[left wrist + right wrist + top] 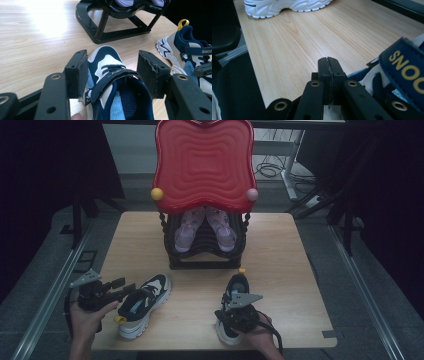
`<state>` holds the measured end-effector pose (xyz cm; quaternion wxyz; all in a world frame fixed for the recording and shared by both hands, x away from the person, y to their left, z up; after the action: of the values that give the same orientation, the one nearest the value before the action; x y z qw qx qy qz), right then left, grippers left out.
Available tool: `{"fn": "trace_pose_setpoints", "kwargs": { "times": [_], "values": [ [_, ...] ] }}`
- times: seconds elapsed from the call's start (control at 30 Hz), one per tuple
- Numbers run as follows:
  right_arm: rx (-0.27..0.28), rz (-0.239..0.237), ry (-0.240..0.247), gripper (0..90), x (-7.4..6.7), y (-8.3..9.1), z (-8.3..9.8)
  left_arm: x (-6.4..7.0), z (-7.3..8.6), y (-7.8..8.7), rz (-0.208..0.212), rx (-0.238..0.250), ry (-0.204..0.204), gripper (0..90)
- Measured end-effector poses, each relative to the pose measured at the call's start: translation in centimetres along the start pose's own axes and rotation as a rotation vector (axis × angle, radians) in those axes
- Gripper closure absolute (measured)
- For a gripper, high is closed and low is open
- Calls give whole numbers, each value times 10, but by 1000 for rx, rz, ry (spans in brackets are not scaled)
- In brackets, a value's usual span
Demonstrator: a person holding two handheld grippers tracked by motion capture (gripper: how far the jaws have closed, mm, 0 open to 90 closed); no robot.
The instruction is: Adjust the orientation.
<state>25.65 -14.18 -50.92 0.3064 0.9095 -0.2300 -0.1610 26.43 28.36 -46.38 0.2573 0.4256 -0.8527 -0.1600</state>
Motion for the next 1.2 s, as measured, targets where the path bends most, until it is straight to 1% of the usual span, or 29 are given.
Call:
{"fn": "trace_pose_setpoints", "kwargs": {
  "times": [0.37, 0.73, 1.07, 1.2],
  "values": [
    [-3, -21, -17, 893, 1, 3, 5, 0, 0, 0, 1, -1, 0, 428],
    [-18, -26, -13, 894, 2, 6, 9, -1, 0, 1, 3, 2, 1, 428],
    [-23, -49, -36, 894, 6, 17, 18, -1, 0, 1, 1, 1, 1, 427],
    [-20, -69, -60, 895, 10, 23, 24, -1, 1, 0, 3, -3, 0, 427]
  ]
}}
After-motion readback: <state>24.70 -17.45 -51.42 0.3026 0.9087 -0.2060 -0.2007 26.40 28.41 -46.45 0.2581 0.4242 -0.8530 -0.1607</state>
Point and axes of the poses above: each handheld gripper's, and its own axes: y roughly backward along the jaws, z roughly out of its underside, x roughly to its right, the point moved 1 cm from there along -y, roughly forward along the jaws, and after that the axes turned 1 degree about -y, right-handed, at the moved point
